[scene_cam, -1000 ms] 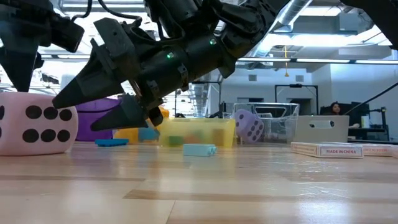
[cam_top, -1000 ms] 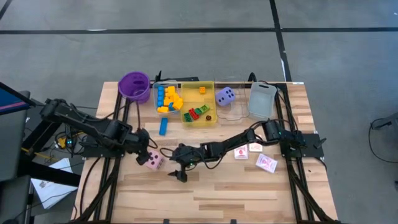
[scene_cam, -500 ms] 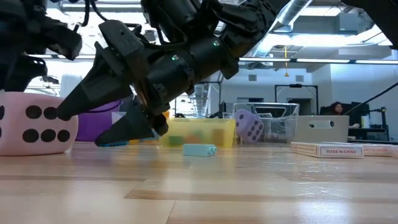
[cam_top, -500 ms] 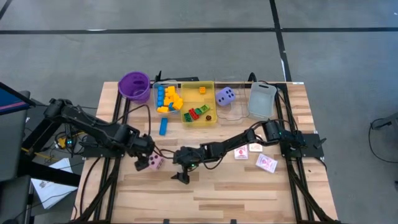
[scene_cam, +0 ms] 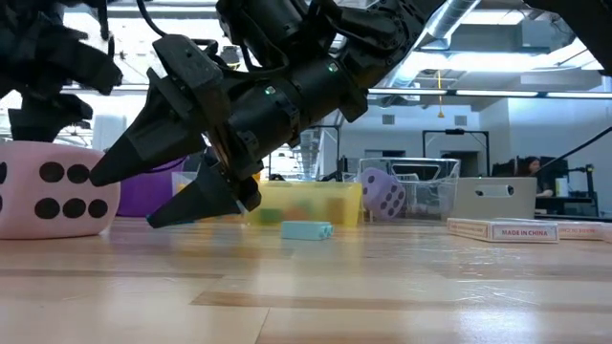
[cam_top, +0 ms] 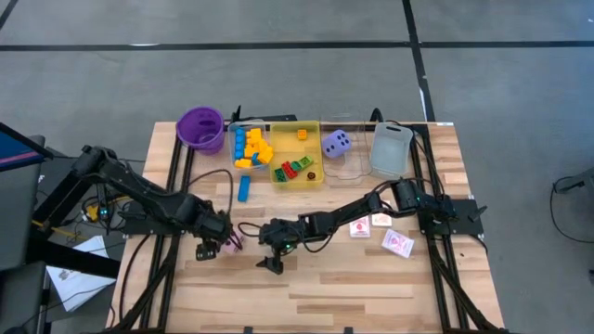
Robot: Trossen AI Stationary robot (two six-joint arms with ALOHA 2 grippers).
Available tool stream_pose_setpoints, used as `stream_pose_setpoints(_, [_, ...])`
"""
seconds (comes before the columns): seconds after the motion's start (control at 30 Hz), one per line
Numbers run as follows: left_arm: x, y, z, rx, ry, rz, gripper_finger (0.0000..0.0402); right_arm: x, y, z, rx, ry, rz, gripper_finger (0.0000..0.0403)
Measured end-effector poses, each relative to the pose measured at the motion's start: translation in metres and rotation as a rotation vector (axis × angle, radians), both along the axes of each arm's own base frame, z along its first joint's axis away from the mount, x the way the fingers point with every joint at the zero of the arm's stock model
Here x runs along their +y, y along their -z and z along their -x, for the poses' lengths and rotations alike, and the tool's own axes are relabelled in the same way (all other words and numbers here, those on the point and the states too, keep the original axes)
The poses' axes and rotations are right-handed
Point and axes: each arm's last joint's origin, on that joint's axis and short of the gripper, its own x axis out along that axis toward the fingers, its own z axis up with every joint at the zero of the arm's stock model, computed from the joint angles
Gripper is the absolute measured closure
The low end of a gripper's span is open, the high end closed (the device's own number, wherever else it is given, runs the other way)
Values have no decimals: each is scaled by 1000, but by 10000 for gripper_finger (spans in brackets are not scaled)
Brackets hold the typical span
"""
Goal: Pick & Place Toys
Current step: Put the pink dice into the right transparent bin
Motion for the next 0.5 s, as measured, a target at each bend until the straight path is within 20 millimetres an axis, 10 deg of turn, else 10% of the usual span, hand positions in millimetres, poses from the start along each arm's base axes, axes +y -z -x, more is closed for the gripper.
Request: stream_pose_setpoints(0.5, [-24, 2, -44, -254, -221, 332, 105, -1, 2, 1, 26, -12, -6, 10])
